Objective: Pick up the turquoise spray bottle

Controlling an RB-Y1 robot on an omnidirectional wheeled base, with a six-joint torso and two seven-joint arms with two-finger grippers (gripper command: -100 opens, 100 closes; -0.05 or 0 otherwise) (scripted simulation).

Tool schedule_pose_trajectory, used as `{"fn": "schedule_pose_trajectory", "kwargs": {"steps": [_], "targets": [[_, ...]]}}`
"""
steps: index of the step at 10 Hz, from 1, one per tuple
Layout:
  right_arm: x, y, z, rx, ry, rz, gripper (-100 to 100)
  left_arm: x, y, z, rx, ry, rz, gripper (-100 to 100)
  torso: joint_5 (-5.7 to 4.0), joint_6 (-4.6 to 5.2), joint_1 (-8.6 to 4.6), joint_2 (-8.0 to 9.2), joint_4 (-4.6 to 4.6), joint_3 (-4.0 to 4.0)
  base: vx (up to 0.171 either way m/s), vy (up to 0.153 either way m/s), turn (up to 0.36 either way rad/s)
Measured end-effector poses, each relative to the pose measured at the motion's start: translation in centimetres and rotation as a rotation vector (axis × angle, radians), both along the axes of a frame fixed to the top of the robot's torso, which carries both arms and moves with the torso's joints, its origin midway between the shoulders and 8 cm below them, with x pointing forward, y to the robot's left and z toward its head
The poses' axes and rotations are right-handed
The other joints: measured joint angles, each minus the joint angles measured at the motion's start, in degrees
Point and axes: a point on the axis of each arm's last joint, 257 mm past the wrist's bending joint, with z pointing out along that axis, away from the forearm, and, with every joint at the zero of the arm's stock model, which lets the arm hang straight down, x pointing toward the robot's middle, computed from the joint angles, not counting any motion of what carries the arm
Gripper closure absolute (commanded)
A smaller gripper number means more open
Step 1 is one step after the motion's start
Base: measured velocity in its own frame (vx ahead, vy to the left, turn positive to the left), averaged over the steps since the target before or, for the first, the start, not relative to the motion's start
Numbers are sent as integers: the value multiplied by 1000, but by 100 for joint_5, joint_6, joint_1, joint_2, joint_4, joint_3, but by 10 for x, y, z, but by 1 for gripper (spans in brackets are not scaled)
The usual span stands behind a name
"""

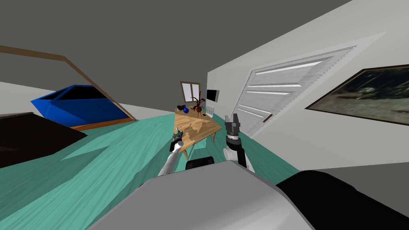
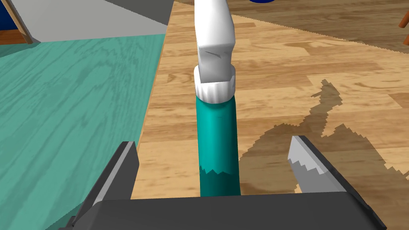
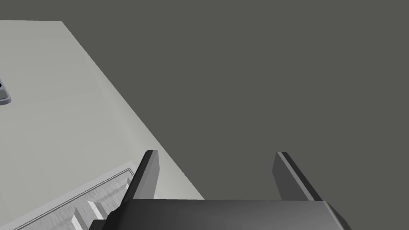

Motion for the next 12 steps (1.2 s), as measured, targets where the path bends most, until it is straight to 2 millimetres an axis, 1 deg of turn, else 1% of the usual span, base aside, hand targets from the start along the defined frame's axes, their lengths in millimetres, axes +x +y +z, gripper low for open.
{"fn": "schedule_pose_trajectory", "kwargs": {"steps": [4,5,6,7,8,11,12], "targets": [[0,0,0,0,0,0,0,0,0,1,-2,-2,1,100,-3,2,-5,-2,-3,-3,0,0,0],[0,0,0,0,0,0,0,0,0,0,-1,-1,1,0,-3,1,-5,-2,-2,-2,0,0,0],[0,0,0,0,0,0,0,0,0,0,-1,-1,1,100,-3,1,-5,-2,-2,-2,4,-29,-208],[0,0,0,0,0,0,0,-4,12,-1,-1,0,16,100,1,9,-11,-8,-6,-7,5,-54,-253],[0,0,0,0,0,0,0,-13,28,-3,-5,0,41,100,7,11,-19,-12,-17,-15,6,-44,-89],[0,0,0,0,0,0,0,-32,52,-6,-12,3,83,100,21,14,-16,-20,-31,-25,4,-40,-138],[0,0,0,0,0,0,0,-43,62,-8,-13,4,100,100,26,12,-16,-18,-38,-28,13,-56,-253]]}}
